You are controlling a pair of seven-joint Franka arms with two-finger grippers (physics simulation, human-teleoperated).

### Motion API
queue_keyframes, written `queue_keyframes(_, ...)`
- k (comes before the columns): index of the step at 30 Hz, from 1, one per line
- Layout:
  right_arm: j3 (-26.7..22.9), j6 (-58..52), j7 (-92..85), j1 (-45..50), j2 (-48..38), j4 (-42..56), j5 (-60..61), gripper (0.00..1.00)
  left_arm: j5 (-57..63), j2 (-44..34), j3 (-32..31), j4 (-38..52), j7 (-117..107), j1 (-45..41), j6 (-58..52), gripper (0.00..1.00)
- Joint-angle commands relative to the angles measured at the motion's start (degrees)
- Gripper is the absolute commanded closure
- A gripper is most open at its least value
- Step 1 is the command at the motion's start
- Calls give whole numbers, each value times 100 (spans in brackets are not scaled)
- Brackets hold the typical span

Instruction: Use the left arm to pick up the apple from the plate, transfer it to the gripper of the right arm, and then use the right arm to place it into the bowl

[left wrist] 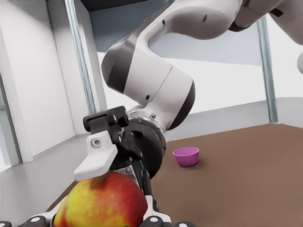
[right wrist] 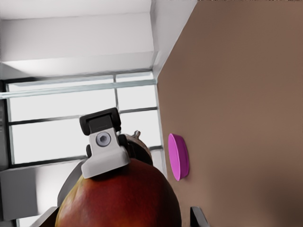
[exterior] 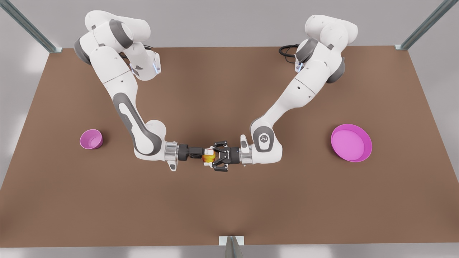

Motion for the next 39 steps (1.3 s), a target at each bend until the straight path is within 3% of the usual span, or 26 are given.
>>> queue_keyframes(1, 11, 160, -453, 9, 8, 16, 63, 0, 27, -9, -3, 3, 59, 0, -25, 30)
queue_keyframes(3, 2, 239, -471, 70, 17, 51, 89, 1, 27, -9, -3, 3, 67, -9, -25, 30)
queue_keyframes(10, 2, 240, -576, 79, 87, 112, 89, 20, 27, 9, -3, 3, 67, -9, -25, 30)
queue_keyframes(14, 2, 240, -585, 79, 87, 130, 89, 23, 27, 9, -3, 3, 67, -9, -25, 30)
queue_keyframes(15, 2, 240, -585, 79, 87, 130, 89, 23, 27, 9, -3, 3, 59, 0, -25, 28)
queue_keyframes(16, 2, 240, -585, 79, 87, 130, 89, 23, 27, 0, -3, 3, 6, 0, -25, 7)
queue_keyframes(17, 2, 240, -585, 79, 87, 130, 89, 23, 27, -9, -11, 3, -126, 0, -34, 0)
queue_keyframes(25, -15, 301, -576, -8, 52, 7, -25, 24, 115, -18, 15, -59, -179, 228, -121, 0)
queue_keyframes(28, 2, 266, -515, -395, -44, -160, -877, 24, 579, -96, 33, -348, -388, 781, -788, 0)
queue_keyframes(30, 2, 205, -323, -755, -202, -257, -1693, 24, 2852, -588, 41, -551, -2802, 1659, -1719, 0)
queue_keyframes(31, 2, 3, -49, -1019, -299, -265, -2380, 24, 4594, -1045, 41, -551, -4501, 2118, -2283, 0)
queue_keyframes(34, 2, -165, 285, -1441, -449, -248, -3724, 24, 8074, -2117, 33, -534, -7681, 2847, -3397, 0)
queue_keyframes(37, -15, -332, 364, -1819, -607, -213, -4981, 24, 10450, -2856, 85, -481, -10066, 3032, -4718, 0)
queue_keyframes(39, -7, -674, 355, -2188, -818, -213, -6001, 24, 10459, -3217, 314, -481, -11383, 3032, -4744, 0)
